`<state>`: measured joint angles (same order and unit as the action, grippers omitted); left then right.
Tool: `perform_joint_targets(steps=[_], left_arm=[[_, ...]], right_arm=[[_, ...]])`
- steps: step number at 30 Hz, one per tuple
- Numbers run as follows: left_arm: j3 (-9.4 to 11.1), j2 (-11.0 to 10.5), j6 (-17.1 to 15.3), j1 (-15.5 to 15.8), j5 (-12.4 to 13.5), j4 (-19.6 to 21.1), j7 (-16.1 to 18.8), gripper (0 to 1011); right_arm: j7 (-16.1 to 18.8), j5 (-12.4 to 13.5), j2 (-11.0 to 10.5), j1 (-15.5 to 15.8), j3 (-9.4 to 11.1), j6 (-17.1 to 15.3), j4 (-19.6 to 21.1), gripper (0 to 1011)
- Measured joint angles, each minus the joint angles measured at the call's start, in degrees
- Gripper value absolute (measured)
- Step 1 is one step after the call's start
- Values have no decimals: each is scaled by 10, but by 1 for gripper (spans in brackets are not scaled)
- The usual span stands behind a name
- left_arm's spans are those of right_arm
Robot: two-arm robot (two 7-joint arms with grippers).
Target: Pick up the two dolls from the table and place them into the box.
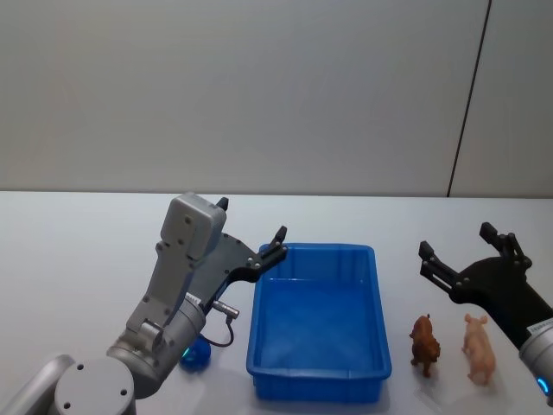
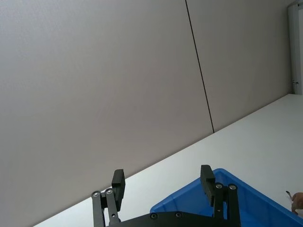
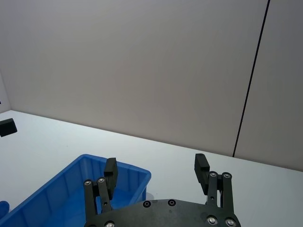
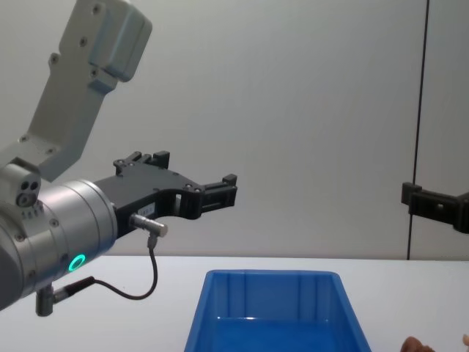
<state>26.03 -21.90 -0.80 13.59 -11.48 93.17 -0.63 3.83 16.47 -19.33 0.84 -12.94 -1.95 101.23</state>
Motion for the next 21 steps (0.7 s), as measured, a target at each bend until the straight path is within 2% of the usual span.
perform_joint_targets(steps=[21], left_arm=[[0,0,0,0,0,0,0,1004]], right_arm=[[0,0,0,0,0,0,0,1000]])
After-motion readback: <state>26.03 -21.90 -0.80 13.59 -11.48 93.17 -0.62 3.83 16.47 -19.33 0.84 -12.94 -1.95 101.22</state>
